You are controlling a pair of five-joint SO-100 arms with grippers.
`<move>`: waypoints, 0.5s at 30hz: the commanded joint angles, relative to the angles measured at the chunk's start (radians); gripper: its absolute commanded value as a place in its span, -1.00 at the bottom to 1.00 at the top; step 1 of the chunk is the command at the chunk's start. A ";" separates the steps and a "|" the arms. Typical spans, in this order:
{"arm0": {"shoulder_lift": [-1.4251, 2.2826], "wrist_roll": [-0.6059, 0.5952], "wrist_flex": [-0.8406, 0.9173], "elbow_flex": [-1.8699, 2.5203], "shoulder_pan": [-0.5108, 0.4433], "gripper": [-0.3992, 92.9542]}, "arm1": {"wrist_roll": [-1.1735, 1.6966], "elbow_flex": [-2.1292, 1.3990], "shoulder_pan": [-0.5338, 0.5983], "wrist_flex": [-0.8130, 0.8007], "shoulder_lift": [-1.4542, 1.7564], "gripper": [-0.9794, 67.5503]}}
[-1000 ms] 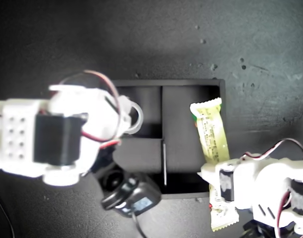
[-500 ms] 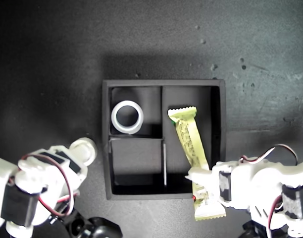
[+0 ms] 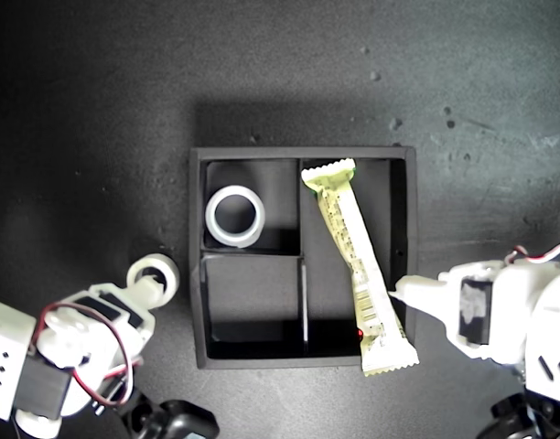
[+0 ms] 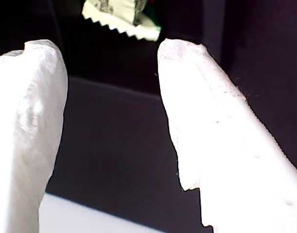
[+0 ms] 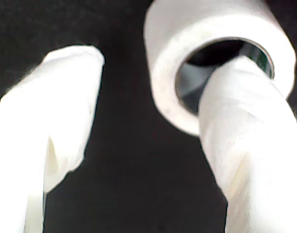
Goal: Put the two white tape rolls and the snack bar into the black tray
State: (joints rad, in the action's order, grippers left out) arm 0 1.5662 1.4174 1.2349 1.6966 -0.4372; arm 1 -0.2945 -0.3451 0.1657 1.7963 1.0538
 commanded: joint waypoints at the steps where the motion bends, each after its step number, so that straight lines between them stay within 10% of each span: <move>1: 0.025 -0.014 -0.028 -0.002 0.009 -0.67 | -0.092 0.054 -0.025 0.005 0.104 -0.66; 15: -0.015 -0.014 -0.029 -0.003 0.011 -0.67 | -0.146 0.172 0.020 0.005 0.173 -0.77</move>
State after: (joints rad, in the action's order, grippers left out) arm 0 1.5509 1.4051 1.2149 1.6981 -0.4372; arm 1 -0.4387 -0.2163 0.1733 1.7963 1.1704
